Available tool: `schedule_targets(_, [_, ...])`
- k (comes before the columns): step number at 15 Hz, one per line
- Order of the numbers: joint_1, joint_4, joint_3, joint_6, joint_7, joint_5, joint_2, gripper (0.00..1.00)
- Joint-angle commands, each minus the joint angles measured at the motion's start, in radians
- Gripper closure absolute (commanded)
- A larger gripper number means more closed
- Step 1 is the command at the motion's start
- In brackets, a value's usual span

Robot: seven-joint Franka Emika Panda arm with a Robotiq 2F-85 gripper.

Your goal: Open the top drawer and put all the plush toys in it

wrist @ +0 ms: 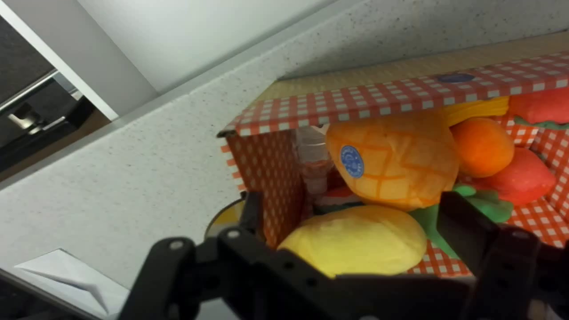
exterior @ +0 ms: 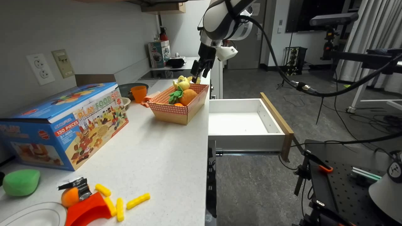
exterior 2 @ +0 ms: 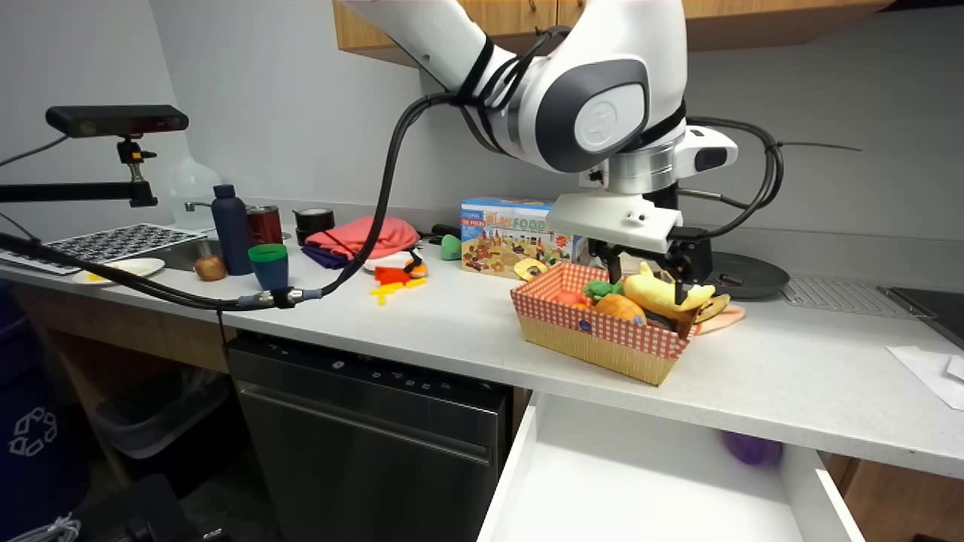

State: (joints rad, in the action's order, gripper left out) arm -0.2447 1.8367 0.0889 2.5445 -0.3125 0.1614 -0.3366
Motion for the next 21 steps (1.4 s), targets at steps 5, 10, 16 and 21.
schedule_targets(5, [-0.039,-0.19,-0.06,-0.121,-0.112,0.019,-0.149,0.0])
schedule_targets(10, [-0.03,-0.267,-0.08,-0.183,-0.134,0.002,-0.211,0.0])
schedule_targets(16, [-0.029,-0.347,-0.103,-0.269,-0.15,0.001,-0.276,0.0])
schedule_targets(21, [-0.033,-0.388,-0.096,-0.307,-0.146,-0.01,-0.314,0.27])
